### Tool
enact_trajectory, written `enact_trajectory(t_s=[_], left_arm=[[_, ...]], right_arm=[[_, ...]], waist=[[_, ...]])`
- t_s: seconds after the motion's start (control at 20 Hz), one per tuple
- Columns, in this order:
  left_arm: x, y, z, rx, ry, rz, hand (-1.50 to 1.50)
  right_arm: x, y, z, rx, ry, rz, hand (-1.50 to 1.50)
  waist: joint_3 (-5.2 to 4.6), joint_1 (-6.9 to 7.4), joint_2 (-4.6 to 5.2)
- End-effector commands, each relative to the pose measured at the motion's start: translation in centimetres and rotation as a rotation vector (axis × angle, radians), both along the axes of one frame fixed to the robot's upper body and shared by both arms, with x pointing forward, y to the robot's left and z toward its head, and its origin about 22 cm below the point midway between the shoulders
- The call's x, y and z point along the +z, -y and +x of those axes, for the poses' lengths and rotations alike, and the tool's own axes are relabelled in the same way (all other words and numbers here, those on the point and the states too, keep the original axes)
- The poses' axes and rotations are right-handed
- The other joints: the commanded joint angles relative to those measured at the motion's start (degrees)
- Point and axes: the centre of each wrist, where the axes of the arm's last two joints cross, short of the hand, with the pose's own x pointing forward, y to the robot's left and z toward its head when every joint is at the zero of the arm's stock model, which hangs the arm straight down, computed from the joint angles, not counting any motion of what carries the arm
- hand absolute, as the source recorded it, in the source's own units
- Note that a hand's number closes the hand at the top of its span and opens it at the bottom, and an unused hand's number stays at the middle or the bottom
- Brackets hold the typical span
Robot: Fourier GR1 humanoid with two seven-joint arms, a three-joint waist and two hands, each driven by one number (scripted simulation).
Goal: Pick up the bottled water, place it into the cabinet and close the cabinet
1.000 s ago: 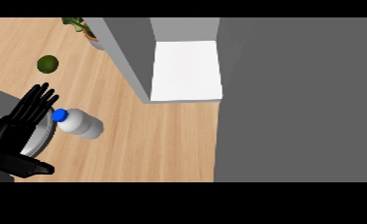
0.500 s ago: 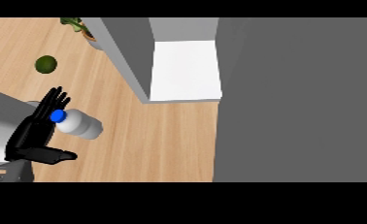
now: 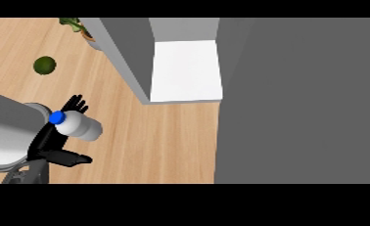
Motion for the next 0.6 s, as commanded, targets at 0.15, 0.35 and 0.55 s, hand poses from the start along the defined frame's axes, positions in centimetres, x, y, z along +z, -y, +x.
enact_trajectory(t_s=[0.15,0.35,0.55], left_arm=[[-1.1,-0.1,-0.2,-0.066,0.037,-0.164,-1.50],[-1.9,1.4,0.0,-0.031,0.060,-0.207,1.50],[-2.6,3.2,0.7,-0.028,0.044,-0.249,1.50]], right_arm=[[1.2,0.2,-1.2,0.012,0.038,0.028,-1.50],[2.0,0.4,-1.5,0.001,0.041,0.005,-1.50],[1.1,0.5,-1.2,0.007,0.023,-0.005,-1.50]], waist=[[-0.05,-0.59,0.04],[-0.07,-0.30,0.12],[-0.10,-0.37,0.35]])
